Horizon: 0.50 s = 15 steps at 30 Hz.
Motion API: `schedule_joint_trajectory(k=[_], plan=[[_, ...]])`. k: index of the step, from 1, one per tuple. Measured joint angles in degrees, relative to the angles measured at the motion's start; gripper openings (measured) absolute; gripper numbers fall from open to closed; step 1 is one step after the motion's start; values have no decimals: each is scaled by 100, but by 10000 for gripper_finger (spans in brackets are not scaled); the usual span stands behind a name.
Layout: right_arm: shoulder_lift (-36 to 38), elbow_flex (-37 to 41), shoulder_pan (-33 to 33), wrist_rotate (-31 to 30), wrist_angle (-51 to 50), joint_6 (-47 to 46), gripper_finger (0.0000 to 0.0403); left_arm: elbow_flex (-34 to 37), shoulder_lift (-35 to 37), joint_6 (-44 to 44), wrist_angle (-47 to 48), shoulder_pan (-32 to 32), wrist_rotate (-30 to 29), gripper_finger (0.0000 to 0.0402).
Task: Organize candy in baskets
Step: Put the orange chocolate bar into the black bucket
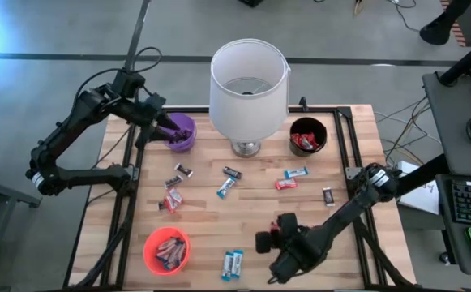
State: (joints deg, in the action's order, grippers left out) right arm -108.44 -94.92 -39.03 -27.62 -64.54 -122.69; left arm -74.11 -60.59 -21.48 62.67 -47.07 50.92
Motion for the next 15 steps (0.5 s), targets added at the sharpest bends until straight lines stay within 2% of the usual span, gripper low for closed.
schedule_joint_trajectory(k=[4,7,11,15], plan=[[0,-305,151,-914,7,582,13,0,-130,160,-181,2,1145,190],[0,-545,211,-1580,9,978,13,0,-177,172,-170,2,1569,190],[0,-877,283,-2505,7,1360,13,0,-250,189,-175,55,1845,190],[0,-1333,437,-2986,26,2046,13,0,-345,226,-179,154,1876,190]])
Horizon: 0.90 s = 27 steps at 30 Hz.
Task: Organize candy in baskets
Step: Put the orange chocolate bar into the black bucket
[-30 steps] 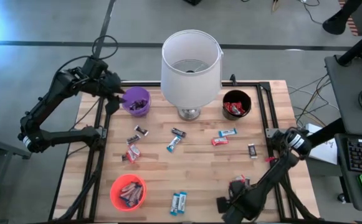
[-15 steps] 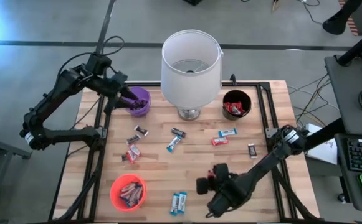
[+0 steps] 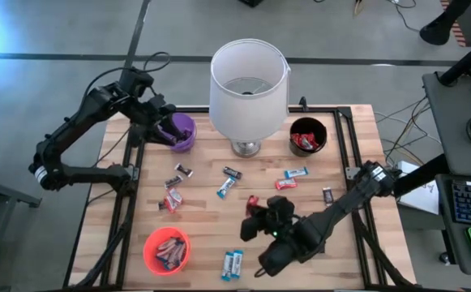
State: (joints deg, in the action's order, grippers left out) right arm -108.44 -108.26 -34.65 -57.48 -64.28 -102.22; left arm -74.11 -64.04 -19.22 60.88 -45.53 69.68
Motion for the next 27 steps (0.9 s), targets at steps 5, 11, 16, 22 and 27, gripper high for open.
schedule_joint_trajectory(k=[5,11,16,22,27], plan=[[0,-530,236,-15,50,1133,13,0,-21,-189,-7,144,34,192],[0,-784,417,-84,174,1818,13,0,-23,-211,-39,322,248,220],[0,-847,588,-163,413,2377,13,0,-113,24,-44,580,459,246],[0,-1100,746,-302,1031,3452,13,2,-361,53,-351,1032,395,244],[0,-1361,864,-319,1439,4162,13,4,-617,90,-849,1453,-116,234]])
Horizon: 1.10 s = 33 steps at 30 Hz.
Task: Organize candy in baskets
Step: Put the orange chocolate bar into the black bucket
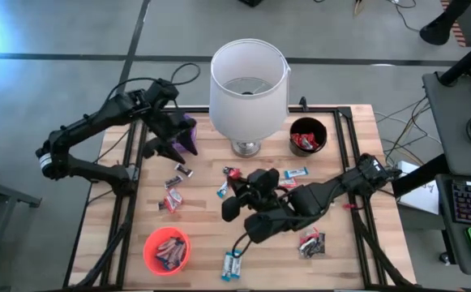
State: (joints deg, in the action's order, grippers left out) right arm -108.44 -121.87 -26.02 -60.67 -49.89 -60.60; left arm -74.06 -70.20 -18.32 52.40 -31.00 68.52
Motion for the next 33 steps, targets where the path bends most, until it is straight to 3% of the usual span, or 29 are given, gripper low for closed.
schedule_joint_trajectory(k=[14,25,33], plan=[[0,-37,350,269,1623,1644,13,-55,-299,444,-1259,678,-9,232],[-6,0,437,598,1869,1769,13,-55,-407,560,-1546,1192,-63,232],[-265,5,468,1081,2502,2163,13,-55,-349,851,-1967,1416,-1096,232]])
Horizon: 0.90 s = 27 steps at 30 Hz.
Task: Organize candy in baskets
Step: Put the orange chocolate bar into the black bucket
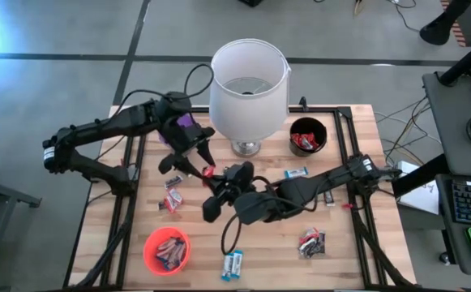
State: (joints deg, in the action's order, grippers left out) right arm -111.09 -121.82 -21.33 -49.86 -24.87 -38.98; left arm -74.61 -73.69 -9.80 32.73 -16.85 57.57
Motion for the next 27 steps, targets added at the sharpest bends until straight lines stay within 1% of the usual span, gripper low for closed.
schedule_joint_trajectory(k=[3,9,12,14,18,22,24,27], plan=[[-61,-18,-1,35,154,214,13,0,8,46,38,46,4,232],[-56,-24,-14,39,131,218,13,0,144,50,279,66,-13,232],[26,-24,-74,37,-279,16,12,0,353,-17,565,66,-11,232],[127,-28,-129,10,-984,-592,12,0,538,-68,738,66,-14,232],[241,-33,-239,-119,-2730,-2214,12,0,938,-146,898,66,-25,232],[254,-33,-244,-51,-4497,-3650,12,0,1293,-149,911,66,-140,232],[265,-33,-227,100,-5355,-4310,12,0,1448,-192,988,66,-519,232],[271,-33,-202,340,-6426,-5091,12,0,1633,-444,1334,62,-1368,232]])
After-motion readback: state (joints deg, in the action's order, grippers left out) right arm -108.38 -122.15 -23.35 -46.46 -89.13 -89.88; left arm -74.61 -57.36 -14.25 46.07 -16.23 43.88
